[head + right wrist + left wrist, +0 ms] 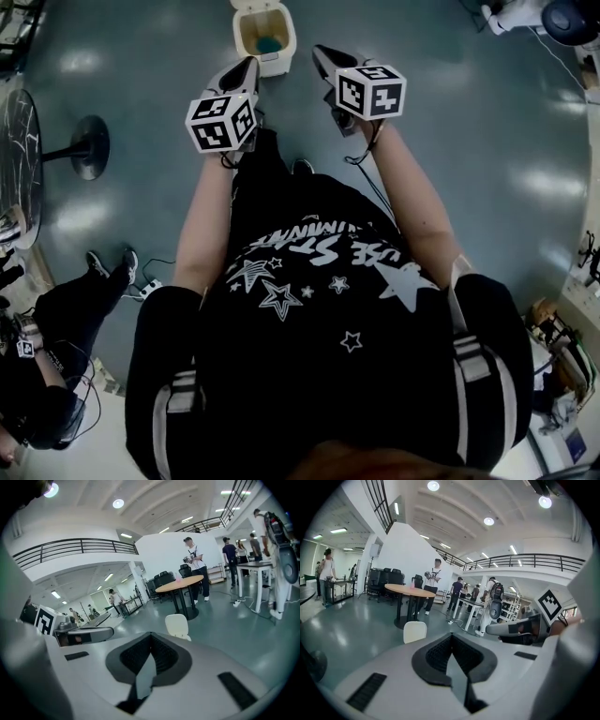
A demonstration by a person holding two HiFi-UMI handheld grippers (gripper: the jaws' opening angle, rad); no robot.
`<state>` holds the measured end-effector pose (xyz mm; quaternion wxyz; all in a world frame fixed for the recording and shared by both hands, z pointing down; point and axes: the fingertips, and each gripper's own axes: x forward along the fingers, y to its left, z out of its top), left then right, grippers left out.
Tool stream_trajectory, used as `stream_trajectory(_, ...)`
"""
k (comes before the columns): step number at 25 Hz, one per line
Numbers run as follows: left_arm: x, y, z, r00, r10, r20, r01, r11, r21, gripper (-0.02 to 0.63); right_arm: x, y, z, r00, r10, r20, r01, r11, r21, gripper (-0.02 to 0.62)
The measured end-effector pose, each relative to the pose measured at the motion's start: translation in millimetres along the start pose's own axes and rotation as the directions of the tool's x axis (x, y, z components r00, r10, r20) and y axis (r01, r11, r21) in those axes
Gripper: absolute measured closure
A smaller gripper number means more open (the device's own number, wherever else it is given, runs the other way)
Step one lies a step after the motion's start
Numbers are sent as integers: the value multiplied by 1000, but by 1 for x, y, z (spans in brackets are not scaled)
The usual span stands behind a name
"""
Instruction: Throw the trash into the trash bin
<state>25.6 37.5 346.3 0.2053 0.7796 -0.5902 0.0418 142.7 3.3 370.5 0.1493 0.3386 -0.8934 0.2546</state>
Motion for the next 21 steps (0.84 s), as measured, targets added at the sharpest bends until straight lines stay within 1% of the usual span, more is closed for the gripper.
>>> stream_trajectory(5,-23,-22,5,999,-1,37,1,1000,8,595,-25,12,-3,999,25,25,-24,1000,-17,589)
stream_trajectory(9,-38,-27,5,998,-2,58,1,1000,12,595,-34,24,-8,998,46,35,-44,998,-33,589)
stream_trajectory(14,-43,-24,2,998,-10,57,9,1000,17,595,-35,26,-6,998,42,51,-39,998,-51,589)
stream_trajectory(21,-43,-35,16,997,-35,75,34,999,17,595,-47,24,3,997,32,66,-28,997,-67,589)
